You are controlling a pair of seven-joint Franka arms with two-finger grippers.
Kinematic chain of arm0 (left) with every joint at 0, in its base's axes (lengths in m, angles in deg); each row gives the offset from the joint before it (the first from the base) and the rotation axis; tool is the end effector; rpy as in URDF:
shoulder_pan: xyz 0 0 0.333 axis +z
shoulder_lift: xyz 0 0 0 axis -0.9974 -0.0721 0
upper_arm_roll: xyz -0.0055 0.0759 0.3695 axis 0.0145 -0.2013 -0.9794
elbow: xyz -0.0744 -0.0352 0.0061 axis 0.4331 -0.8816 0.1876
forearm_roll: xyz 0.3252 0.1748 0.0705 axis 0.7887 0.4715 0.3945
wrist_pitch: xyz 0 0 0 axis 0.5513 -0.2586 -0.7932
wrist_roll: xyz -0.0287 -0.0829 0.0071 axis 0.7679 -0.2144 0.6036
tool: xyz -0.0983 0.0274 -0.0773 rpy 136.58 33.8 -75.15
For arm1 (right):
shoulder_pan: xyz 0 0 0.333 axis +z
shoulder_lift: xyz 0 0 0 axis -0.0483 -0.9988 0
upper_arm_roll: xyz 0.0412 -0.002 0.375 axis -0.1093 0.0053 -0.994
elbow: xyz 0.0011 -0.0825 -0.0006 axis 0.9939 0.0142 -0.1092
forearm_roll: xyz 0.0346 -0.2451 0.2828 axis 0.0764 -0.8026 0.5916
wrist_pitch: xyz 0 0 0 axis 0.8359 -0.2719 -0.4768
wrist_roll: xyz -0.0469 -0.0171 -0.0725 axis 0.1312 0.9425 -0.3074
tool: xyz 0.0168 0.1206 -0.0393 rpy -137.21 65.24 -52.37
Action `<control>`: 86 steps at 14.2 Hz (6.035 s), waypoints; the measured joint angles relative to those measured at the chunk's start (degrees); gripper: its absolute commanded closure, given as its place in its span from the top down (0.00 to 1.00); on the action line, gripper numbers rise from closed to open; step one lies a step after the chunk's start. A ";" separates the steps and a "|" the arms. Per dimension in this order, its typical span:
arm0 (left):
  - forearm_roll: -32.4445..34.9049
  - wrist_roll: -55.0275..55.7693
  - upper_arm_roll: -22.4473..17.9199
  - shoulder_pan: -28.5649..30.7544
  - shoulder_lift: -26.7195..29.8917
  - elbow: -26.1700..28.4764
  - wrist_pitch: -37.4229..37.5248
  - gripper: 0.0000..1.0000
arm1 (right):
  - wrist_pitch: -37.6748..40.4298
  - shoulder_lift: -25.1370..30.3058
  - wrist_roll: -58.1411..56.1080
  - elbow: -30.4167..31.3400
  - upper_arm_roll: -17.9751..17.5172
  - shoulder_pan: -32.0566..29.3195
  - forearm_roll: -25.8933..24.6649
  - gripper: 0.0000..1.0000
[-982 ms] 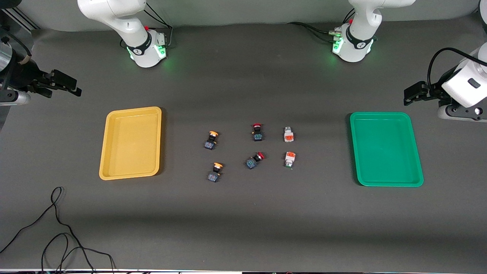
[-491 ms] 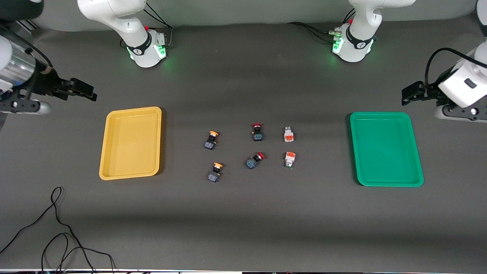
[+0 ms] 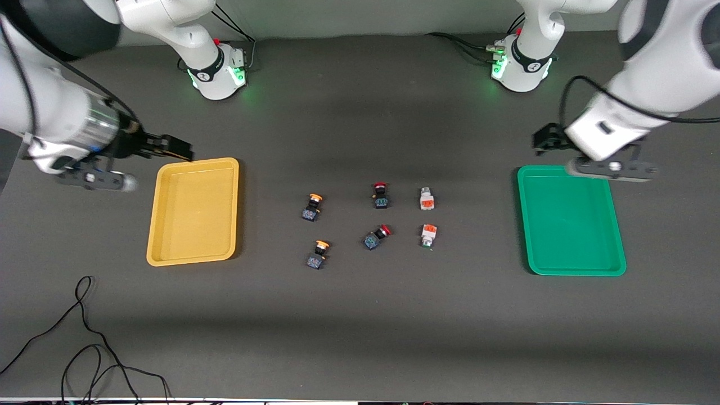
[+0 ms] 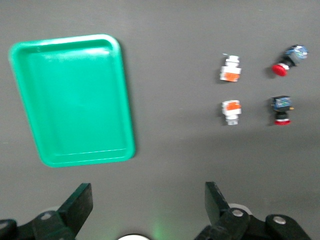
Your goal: Place green and yellow buttons in trays
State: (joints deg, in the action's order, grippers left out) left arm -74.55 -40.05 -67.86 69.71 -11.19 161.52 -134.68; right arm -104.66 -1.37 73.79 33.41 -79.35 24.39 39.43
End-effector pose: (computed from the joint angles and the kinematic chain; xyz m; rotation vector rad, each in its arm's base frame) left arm 0.5037 -0.1580 0.5974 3.1047 -0.1731 -0.1898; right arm 0.5387 0.1722 0.6115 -3.0082 0.3035 0.3722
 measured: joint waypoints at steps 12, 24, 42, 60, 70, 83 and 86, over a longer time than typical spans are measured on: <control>-0.63 21.48 0.42 -14.72 -7.50 3.73 -14.52 1.00 | -26.52 -15.93 17.47 12.80 0.28 12.44 5.33 0.99; -0.60 21.67 0.43 -17.65 -25.84 13.65 -38.57 1.00 | -44.39 -31.93 17.48 14.61 -0.02 15.91 8.99 0.43; -0.69 27.72 -0.23 -18.60 -27.90 11.76 -42.27 0.13 | -5.52 -2.36 1.91 12.84 24.69 15.42 3.32 0.00; 3.71 -9.36 -0.94 15.07 -28.51 13.04 -33.83 0.99 | -45.36 -13.33 -28.93 44.87 37.97 15.99 2.00 1.00; 2.44 -3.03 0.64 4.41 -23.42 -1.58 -18.85 0.99 | -30.46 -17.55 -5.72 15.89 31.67 25.84 11.97 1.00; 0.83 8.76 0.85 -12.61 -40.95 -2.75 -42.61 0.72 | -38.72 -47.66 18.06 -10.70 22.06 25.14 26.23 0.98; 0.83 10.89 0.86 -13.18 -41.22 -3.14 -42.61 0.13 | -38.82 -48.45 18.19 -10.95 20.29 25.12 26.24 0.57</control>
State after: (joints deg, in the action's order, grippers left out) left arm -73.72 -29.15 -67.00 56.54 -52.41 158.38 -177.28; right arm -143.48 -49.82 91.98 22.46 -59.06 49.51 65.67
